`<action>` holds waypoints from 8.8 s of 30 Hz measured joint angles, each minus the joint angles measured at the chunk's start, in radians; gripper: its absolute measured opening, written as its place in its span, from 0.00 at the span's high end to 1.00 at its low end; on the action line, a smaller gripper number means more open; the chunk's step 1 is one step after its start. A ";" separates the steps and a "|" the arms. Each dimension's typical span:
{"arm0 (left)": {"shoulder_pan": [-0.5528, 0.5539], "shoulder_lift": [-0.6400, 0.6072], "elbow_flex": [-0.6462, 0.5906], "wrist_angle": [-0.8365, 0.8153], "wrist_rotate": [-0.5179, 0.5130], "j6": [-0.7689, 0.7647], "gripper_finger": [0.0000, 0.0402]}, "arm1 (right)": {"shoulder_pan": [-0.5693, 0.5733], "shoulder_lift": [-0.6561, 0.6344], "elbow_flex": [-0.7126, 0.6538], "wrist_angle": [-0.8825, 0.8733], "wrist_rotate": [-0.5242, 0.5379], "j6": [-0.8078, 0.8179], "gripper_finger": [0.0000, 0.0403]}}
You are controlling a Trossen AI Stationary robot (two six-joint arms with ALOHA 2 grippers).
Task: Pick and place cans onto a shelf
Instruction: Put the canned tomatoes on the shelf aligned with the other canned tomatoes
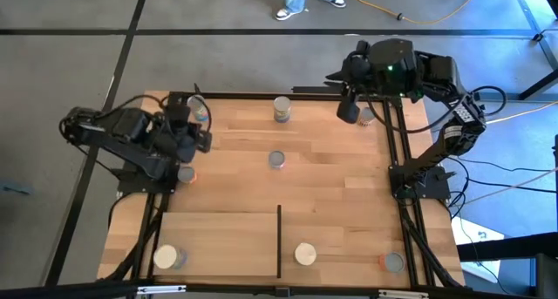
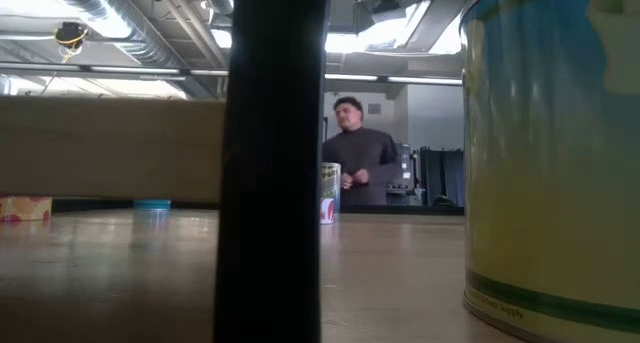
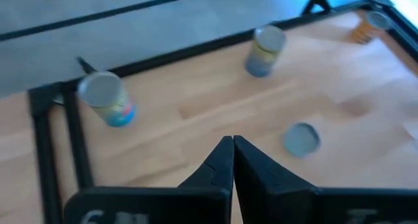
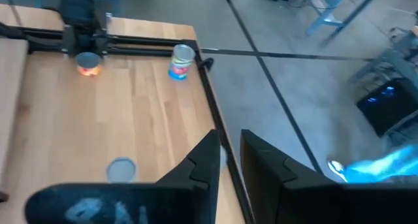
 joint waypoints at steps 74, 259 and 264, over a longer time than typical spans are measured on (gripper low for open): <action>1.138 0.603 0.000 0.228 0.456 0.662 0.83 | -0.014 0.026 0.000 0.039 -0.003 0.078 0.84; 0.407 0.541 0.261 0.023 0.663 1.271 1.00 | -0.016 -0.034 0.000 0.015 -0.003 0.036 0.84; 0.278 0.489 0.261 0.002 0.670 1.080 1.00 | -0.016 -0.053 0.000 0.001 -0.003 0.036 0.84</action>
